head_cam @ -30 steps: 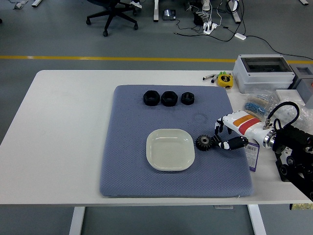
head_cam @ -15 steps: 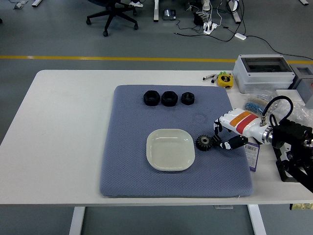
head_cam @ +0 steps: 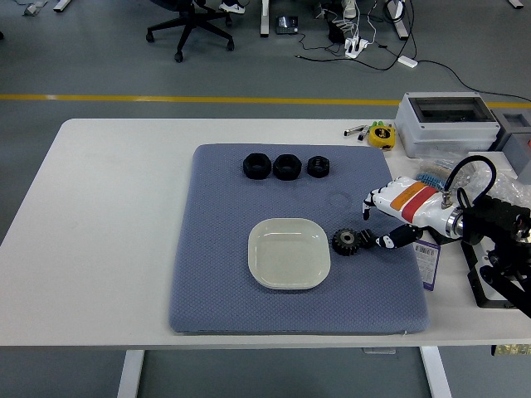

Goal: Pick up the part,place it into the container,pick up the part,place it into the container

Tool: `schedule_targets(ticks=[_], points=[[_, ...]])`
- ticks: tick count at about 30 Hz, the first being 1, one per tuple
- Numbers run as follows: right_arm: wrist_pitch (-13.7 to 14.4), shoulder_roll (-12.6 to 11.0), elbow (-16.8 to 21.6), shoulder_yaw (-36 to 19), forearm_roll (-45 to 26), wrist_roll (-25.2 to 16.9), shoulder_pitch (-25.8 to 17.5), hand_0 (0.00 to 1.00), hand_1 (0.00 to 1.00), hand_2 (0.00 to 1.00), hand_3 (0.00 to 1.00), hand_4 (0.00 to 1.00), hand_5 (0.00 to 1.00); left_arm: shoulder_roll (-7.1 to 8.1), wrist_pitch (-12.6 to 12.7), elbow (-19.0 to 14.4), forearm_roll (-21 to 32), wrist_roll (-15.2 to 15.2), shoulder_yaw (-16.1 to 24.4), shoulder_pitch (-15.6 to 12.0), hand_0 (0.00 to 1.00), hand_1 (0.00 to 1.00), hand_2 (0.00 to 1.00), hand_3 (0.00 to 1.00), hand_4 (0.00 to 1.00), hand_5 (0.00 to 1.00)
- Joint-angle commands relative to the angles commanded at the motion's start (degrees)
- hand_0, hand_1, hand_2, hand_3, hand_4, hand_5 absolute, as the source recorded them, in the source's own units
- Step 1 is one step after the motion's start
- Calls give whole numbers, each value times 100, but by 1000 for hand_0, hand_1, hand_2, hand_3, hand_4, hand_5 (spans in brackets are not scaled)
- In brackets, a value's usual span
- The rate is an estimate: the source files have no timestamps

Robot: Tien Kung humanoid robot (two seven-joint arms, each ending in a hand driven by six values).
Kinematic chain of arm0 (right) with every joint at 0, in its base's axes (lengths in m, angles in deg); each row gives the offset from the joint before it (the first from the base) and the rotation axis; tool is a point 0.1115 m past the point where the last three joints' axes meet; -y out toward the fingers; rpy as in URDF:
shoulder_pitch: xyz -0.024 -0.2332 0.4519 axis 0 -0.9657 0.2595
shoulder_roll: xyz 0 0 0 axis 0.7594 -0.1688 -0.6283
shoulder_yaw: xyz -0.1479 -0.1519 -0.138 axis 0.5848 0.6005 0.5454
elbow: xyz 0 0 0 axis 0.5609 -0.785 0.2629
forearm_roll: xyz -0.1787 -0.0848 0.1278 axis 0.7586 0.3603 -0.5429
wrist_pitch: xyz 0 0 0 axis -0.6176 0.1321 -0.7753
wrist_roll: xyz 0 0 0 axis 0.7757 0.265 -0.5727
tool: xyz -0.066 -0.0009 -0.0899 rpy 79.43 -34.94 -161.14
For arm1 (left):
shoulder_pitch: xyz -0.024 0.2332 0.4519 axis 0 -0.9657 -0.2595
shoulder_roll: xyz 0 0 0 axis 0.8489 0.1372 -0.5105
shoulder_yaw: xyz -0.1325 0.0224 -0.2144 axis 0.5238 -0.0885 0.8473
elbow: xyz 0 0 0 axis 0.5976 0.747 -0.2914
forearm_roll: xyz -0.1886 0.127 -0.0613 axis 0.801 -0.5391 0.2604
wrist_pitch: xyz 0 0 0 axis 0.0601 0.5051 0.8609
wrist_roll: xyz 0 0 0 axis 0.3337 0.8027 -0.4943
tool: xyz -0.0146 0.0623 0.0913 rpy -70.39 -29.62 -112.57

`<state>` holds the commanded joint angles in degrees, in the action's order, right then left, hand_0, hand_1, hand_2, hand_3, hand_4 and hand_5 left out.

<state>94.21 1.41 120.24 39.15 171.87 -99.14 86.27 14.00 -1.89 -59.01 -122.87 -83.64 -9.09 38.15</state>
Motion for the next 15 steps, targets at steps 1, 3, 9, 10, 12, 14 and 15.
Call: schedule_targets(ticks=[1, 3, 9, 10, 12, 14, 15], points=[[-3, -9, -1, 37, 20, -1, 9, 314, 439, 681, 622, 839, 390, -1, 0, 0, -3, -3, 1, 1, 684, 641, 648, 554, 619, 585], [-5, -26, 6, 75, 37, -6, 18, 315, 443, 689, 636, 845, 387, -2, 3, 0, 12, -1, -5, 1, 684, 641, 647, 554, 619, 585], [-45, -78, 92, 120, 65, -18, 40, 312, 446, 695, 643, 853, 385, 0, 3, 3, -2, -5, 10, -7, 683, 641, 647, 554, 619, 585], [-55, -85, 109, 123, 71, -19, 43, 312, 446, 695, 643, 853, 385, 0, 2, 3, -11, -8, 15, -9, 683, 641, 647, 554, 619, 585], [-72, -94, 130, 125, 80, -20, 46, 312, 446, 695, 643, 853, 385, 1, -1, 2, -28, -14, 25, -12, 683, 641, 647, 554, 619, 585], [-94, -101, 143, 126, 85, -17, 43, 318, 450, 696, 652, 866, 384, 0, -6, 2, -52, -28, 38, -13, 683, 642, 647, 554, 618, 585], [-100, -104, 146, 128, 84, -17, 40, 318, 450, 696, 652, 866, 384, 0, -7, 2, -61, -34, 41, -14, 683, 642, 647, 554, 618, 585]])
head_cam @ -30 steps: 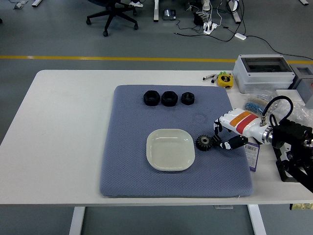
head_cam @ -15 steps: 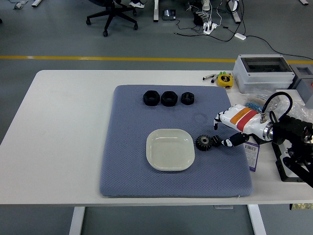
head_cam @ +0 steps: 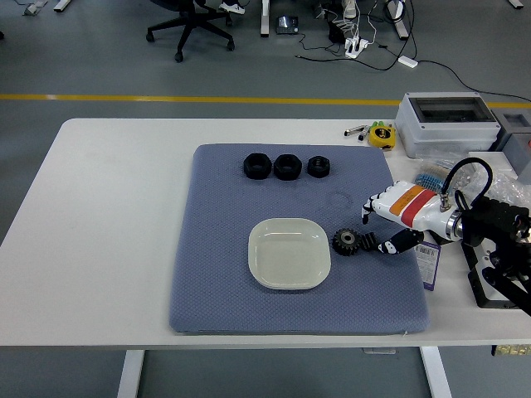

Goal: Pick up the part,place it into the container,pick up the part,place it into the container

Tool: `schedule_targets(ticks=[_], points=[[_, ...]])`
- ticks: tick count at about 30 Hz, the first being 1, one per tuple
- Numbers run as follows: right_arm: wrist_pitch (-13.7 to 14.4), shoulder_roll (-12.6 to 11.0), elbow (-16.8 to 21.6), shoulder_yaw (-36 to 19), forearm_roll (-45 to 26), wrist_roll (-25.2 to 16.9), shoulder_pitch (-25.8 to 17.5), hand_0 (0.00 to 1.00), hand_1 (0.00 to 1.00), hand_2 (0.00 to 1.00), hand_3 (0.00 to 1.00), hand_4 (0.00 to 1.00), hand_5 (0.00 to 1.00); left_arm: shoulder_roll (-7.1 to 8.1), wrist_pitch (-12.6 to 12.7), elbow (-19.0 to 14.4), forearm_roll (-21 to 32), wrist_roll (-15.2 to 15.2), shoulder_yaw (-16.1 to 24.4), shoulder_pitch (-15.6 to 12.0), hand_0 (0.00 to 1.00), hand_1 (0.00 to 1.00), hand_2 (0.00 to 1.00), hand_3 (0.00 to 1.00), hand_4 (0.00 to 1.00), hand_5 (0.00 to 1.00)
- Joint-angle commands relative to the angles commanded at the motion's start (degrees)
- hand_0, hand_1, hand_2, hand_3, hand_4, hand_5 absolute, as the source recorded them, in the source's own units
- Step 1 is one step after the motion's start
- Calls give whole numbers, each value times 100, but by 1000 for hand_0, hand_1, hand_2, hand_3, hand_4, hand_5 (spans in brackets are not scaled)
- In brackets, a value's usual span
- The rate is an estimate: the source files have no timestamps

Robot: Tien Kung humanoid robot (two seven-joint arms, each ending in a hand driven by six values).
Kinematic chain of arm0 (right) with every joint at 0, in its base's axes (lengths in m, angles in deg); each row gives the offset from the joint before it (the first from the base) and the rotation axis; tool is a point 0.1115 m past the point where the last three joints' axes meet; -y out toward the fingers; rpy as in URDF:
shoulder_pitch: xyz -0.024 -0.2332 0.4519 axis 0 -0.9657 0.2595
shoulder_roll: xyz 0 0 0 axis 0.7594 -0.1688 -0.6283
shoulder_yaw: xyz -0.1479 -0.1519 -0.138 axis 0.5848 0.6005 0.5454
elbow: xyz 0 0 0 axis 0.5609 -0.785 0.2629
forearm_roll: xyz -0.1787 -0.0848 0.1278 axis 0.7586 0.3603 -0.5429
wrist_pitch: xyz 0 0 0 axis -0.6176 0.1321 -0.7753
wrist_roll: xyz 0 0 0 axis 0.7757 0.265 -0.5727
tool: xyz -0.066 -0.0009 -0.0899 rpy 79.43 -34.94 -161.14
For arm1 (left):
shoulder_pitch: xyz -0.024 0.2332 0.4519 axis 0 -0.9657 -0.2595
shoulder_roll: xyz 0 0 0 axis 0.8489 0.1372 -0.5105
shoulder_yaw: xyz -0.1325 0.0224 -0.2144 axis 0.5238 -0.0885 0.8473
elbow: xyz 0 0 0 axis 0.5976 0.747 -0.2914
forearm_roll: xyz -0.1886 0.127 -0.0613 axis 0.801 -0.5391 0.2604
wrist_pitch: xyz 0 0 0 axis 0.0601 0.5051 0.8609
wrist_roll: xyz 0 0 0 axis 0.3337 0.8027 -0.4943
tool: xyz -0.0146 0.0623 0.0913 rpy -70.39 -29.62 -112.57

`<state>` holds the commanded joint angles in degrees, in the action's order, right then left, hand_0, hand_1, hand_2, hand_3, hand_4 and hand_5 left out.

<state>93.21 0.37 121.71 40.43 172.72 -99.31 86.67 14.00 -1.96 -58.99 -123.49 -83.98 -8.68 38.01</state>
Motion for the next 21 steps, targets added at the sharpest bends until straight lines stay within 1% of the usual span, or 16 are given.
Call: schedule_targets(ticks=[9, 19, 21], points=[[-44, -16, 34, 40, -36, -2, -55, 321, 452, 698, 656, 870, 378, -4, -10, 0, -25, -15, 0, 4, 683, 645, 647, 553, 619, 585], [18, 135, -165, 20, -73, 49, -52, 317, 445, 700, 651, 870, 374, -4, -19, -5, -24, -17, -16, 28, 683, 646, 648, 553, 618, 583], [69, 164, -200, 17, -104, 37, -52, 317, 445, 700, 651, 870, 374, -5, -18, -6, -11, -15, -26, 32, 683, 646, 648, 553, 618, 583]])
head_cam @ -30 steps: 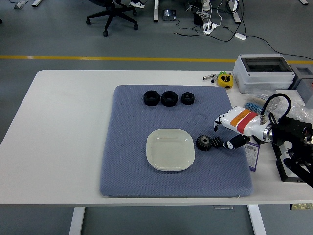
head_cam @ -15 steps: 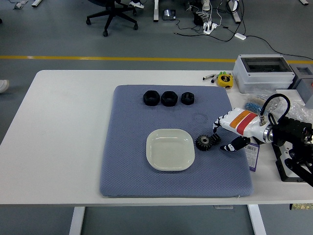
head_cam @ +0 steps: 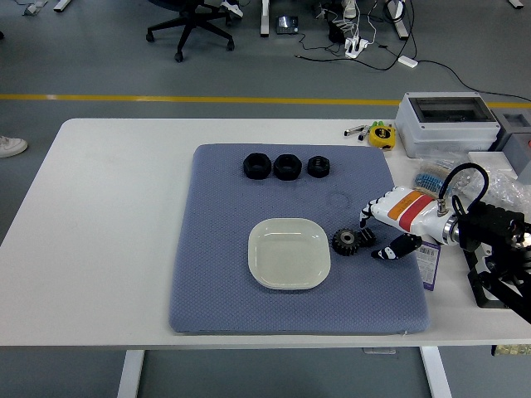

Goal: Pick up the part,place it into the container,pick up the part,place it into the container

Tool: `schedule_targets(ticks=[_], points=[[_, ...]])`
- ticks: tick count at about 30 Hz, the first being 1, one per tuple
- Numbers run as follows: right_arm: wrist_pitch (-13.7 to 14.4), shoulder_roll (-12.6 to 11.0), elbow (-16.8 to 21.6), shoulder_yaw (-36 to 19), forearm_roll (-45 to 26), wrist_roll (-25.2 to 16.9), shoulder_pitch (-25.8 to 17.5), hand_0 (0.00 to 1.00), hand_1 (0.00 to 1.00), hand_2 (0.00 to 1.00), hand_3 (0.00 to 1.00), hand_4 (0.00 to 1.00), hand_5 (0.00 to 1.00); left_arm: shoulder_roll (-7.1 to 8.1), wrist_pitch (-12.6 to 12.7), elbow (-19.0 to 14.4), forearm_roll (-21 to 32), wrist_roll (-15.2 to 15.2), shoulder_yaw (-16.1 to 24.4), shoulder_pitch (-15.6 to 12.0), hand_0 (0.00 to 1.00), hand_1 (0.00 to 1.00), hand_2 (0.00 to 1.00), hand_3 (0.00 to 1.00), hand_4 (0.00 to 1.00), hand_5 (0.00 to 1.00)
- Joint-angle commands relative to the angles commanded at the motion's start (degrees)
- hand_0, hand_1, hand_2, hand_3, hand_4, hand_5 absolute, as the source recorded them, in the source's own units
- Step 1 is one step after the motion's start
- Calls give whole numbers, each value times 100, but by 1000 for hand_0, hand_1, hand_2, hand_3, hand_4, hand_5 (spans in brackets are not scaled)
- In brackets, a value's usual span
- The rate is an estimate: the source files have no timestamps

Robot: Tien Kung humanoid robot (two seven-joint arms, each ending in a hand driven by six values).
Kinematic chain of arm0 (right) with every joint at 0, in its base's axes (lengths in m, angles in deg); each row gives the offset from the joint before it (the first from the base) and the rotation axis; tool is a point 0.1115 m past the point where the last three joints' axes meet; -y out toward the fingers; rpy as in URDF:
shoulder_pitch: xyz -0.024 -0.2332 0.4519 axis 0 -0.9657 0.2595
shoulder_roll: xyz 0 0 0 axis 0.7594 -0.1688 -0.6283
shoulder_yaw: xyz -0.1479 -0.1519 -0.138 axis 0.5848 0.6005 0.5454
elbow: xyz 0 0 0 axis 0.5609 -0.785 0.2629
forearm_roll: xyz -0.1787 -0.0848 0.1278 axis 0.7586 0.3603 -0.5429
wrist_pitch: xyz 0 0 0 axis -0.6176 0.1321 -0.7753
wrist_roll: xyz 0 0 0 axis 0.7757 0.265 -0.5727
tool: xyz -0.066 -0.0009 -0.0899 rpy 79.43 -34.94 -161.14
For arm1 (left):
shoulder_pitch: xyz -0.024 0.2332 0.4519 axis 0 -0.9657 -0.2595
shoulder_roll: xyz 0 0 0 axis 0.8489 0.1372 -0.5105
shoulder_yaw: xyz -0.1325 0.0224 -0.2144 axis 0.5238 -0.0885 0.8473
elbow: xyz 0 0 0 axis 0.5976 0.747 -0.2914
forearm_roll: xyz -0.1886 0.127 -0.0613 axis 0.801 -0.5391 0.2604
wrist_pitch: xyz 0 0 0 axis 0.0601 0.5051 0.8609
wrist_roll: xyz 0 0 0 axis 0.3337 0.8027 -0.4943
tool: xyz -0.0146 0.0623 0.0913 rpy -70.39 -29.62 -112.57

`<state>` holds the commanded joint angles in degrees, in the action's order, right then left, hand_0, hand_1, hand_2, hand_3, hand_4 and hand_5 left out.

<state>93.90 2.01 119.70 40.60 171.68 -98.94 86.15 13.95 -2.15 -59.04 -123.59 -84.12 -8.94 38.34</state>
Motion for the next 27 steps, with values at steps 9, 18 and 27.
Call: schedule_targets(ticks=[9, 18, 27], points=[[123, 112, -133, 21, -44, -64, 3, 229, 376, 520, 484, 719, 382, -6, -4, -1, -11, -1, 2, 14, 682, 645, 647, 552, 618, 583], [187, 128, -212, 48, -30, -94, -10, 199, 353, 485, 476, 737, 449, -9, -5, -3, -11, -3, 1, 25, 683, 645, 648, 553, 619, 583], [263, 126, -220, 25, -76, -139, -33, 118, 264, 425, 456, 742, 449, -6, -7, -3, -27, -10, 8, 26, 683, 645, 648, 553, 619, 582]])
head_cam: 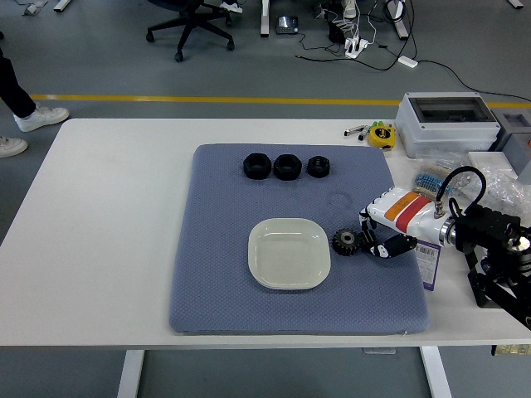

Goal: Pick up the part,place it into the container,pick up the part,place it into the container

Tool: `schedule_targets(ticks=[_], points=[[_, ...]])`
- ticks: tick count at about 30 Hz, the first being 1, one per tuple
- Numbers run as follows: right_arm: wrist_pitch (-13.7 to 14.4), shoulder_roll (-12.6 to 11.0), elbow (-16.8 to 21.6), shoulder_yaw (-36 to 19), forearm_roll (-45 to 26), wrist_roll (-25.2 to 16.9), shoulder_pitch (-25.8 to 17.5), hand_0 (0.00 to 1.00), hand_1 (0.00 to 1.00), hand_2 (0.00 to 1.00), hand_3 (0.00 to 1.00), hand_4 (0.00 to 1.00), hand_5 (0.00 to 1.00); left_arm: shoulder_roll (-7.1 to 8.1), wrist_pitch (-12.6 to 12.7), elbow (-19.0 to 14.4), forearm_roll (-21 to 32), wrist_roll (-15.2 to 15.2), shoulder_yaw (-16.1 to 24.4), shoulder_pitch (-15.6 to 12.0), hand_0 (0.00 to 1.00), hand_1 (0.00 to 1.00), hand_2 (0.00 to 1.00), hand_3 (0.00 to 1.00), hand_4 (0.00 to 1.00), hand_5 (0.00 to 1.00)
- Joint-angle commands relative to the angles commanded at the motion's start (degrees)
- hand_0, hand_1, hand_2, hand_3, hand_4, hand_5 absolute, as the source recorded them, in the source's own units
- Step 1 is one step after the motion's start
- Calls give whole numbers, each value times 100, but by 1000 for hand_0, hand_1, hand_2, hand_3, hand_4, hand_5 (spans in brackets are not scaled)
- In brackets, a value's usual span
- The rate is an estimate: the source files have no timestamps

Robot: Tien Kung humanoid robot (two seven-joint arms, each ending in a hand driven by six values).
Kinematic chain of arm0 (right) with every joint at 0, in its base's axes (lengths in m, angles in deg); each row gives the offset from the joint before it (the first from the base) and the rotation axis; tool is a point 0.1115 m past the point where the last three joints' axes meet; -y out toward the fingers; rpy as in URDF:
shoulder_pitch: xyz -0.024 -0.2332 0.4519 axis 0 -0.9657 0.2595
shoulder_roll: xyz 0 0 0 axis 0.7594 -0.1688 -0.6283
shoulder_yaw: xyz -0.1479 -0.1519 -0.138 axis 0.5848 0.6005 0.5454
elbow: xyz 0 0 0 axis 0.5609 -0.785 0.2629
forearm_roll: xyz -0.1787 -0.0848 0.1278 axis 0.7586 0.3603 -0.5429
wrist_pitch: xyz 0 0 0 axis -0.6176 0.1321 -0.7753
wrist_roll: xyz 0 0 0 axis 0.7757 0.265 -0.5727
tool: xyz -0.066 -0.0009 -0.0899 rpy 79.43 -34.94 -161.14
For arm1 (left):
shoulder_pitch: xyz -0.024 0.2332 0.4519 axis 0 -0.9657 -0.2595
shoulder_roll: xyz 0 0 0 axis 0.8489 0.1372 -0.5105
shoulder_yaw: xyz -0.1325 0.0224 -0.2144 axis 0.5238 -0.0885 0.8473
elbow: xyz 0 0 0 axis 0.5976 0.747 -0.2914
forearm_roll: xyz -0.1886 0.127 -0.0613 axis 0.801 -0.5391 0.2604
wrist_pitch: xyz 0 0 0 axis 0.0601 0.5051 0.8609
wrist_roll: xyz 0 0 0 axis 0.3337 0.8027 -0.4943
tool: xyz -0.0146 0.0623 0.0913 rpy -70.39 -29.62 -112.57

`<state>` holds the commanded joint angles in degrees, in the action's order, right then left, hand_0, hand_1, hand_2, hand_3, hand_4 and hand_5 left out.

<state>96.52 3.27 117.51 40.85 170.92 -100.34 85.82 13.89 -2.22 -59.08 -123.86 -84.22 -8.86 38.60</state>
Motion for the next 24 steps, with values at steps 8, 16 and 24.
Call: schedule_targets(ticks=[8, 16, 24], points=[[34, -26, 27, -79, -64, -37, -22, 99, 236, 402, 450, 761, 417, 2, -2, 1, -14, -3, 6, -4, 683, 646, 647, 553, 620, 583], [35, -43, 41, -135, -93, -54, -44, 99, 220, 390, 443, 784, 398, 8, -2, 0, -4, 0, -6, 5, 684, 645, 648, 552, 621, 582], [49, -58, 146, -268, -175, -71, -62, 83, 203, 371, 433, 761, 442, 11, -4, 0, -12, -3, -2, 0, 684, 646, 649, 553, 621, 582]])
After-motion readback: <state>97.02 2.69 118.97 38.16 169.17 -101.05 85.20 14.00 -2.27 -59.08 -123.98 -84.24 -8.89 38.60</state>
